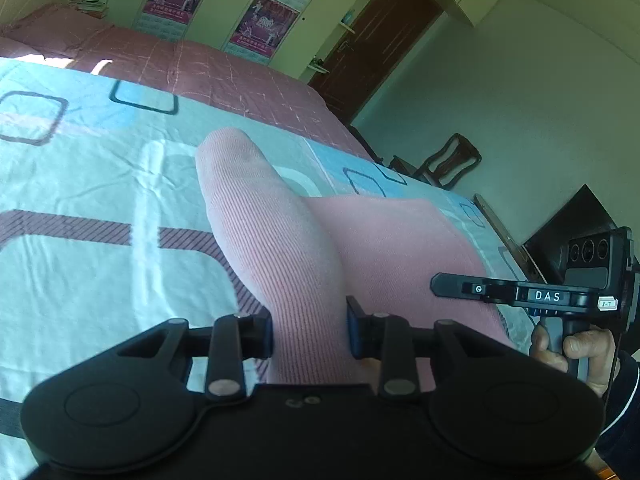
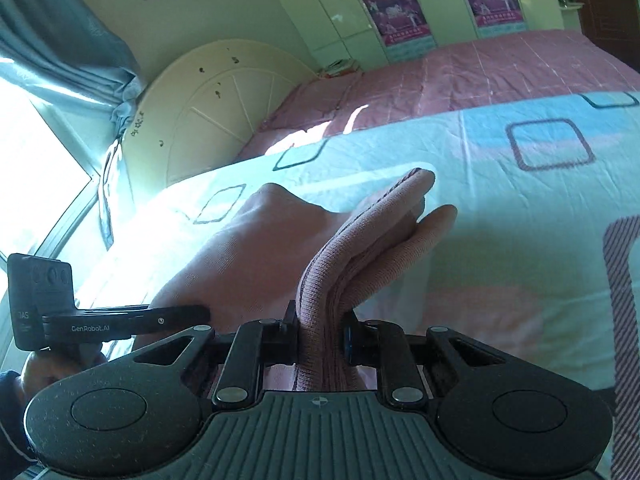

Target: Fold small clothes

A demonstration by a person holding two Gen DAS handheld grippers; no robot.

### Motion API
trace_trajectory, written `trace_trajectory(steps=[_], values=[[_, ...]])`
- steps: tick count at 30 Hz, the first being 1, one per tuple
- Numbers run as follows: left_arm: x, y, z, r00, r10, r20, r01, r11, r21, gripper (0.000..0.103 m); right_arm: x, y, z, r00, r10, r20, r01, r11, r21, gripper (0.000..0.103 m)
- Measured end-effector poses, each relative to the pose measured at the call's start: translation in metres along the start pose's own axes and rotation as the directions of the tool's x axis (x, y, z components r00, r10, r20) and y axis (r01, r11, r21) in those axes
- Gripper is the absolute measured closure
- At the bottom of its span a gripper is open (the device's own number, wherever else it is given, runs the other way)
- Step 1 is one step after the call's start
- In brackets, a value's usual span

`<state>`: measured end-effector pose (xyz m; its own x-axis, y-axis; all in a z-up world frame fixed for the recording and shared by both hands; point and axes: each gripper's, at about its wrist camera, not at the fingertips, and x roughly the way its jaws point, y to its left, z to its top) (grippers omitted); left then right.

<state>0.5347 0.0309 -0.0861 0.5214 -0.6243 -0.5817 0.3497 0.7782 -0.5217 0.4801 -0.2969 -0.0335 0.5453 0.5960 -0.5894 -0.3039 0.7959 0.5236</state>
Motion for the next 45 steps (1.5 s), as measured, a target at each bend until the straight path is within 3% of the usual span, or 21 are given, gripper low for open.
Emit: trace_trajectory(steps=[6, 10, 12, 13, 14, 15, 17, 20, 24, 26, 28, 29, 30, 31, 35, 38, 41, 43, 45], values=[[-0.065, 0.064, 0.009, 0.998, 0.052, 0.033, -0.051, 0.998, -0.029, 0.073, 0.06, 0.061, 0.004, 0.998, 0.057, -0.02, -0.057, 0.998, -0.029, 0.085], [-0.096, 0.111, 0.002, 0.996, 0.09, -0.001, -0.09, 0.995, -0.04, 0.072, 0.115, 0.09, -0.006, 0.995, 0.082, -0.06, -0.083, 0.996, -0.013, 0.085], [-0.098, 0.137, -0.006, 0.989, 0.127, -0.071, -0.132, 0.989, -0.067, 0.069, 0.147, 0.09, -0.02, 0.994, 0.046, -0.103, -0.043, 0.999, 0.026, 0.084], [-0.096, 0.15, -0.012, 0.982, 0.16, -0.098, -0.169, 0.982, -0.083, 0.06, 0.163, 0.084, -0.029, 0.991, 0.013, -0.133, -0.004, 0.998, 0.067, 0.084], [-0.096, 0.161, -0.02, 0.982, 0.161, -0.1, -0.17, 0.981, -0.093, 0.052, 0.177, 0.076, -0.04, 0.987, -0.025, -0.161, 0.041, 0.995, 0.096, 0.084], [-0.099, 0.168, -0.026, 0.987, 0.145, -0.068, -0.152, 0.982, -0.11, 0.047, 0.179, 0.068, -0.048, 0.991, -0.001, -0.131, 0.019, 0.99, 0.141, 0.082], [-0.1, 0.169, -0.031, 0.99, 0.137, -0.045, -0.142, 0.984, -0.112, 0.047, 0.175, 0.053, -0.055, 0.995, 0.036, -0.088, -0.013, 0.969, 0.246, 0.082], [-0.095, 0.16, -0.027, 0.986, 0.161, -0.042, -0.163, 0.985, -0.058, 0.044, 0.172, 0.056, -0.051, 0.995, 0.004, -0.097, 0.018, 0.974, 0.225, 0.082], [-0.096, 0.158, -0.012, 0.987, 0.16, 0.008, -0.159, 0.987, -0.025, 0.038, 0.159, 0.07, -0.03, 0.995, -0.102, -0.022, 0.104, 0.979, 0.175, 0.051], [-0.092, 0.166, -0.001, 0.988, 0.154, 0.02, -0.152, 0.987, -0.051, 0.039, 0.162, 0.065, -0.018, 0.995, -0.099, -0.018, 0.101, 0.975, 0.2, 0.051], [-0.085, 0.174, 0.009, 0.991, 0.133, 0.028, -0.13, 0.989, -0.075, 0.04, 0.171, 0.062, -0.006, 0.994, -0.11, -0.024, 0.113, 0.972, 0.207, 0.051], [-0.081, 0.176, 0.013, 0.991, 0.13, 0.029, -0.128, 0.989, -0.073, 0.04, 0.175, 0.064, -0.002, 0.992, -0.126, -0.019, 0.127, 0.974, 0.185, 0.062], [-0.077, 0.179, 0.016, 0.992, 0.127, 0.024, -0.125, 0.99, -0.066, 0.04, 0.18, 0.066, 0.002, 0.991, -0.13, -0.016, 0.131, 0.979, 0.156, 0.086], [-0.073, 0.18, 0.018, 0.992, 0.122, 0.019, -0.121, 0.991, -0.053, 0.04, 0.185, 0.069, 0.004, 0.99, -0.139, -0.011, 0.139, 0.983, 0.118, 0.094], [-0.064, 0.187, 0.012, 0.989, 0.148, 0.021, -0.148, 0.989, 0.018, 0.041, 0.214, 0.077, -0.004, 0.971, -0.239, -0.017, 0.237, 0.969, -0.07, 0.094], [-0.063, 0.184, 0.01, 0.984, 0.173, 0.035, -0.175, 0.983, 0.062, 0.04, 0.213, 0.067, -0.011, 0.971, -0.24, 0.003, 0.24, 0.969, -0.065, 0.094], [-0.072, 0.182, 0.011, 0.981, 0.192, 0.037, -0.193, 0.98, 0.042, 0.04, 0.208, 0.068, -0.009, 0.967, -0.254, -0.018, 0.254, 0.967, -0.031, 0.094], [-0.089, 0.169, 0.011, 0.97, 0.228, 0.084, -0.234, 0.97, 0.067, 0.041, 0.192, 0.078, -0.004, 0.96, -0.279, 0.003, 0.279, 0.959, -0.06, 0.093], [-0.108, 0.152, 0.009, 0.96, 0.243, 0.137, -0.257, 0.962, 0.093, 0.044, 0.174, 0.096, -0.005, 0.969, -0.242, 0.04, 0.245, 0.963, -0.113, 0.093]])
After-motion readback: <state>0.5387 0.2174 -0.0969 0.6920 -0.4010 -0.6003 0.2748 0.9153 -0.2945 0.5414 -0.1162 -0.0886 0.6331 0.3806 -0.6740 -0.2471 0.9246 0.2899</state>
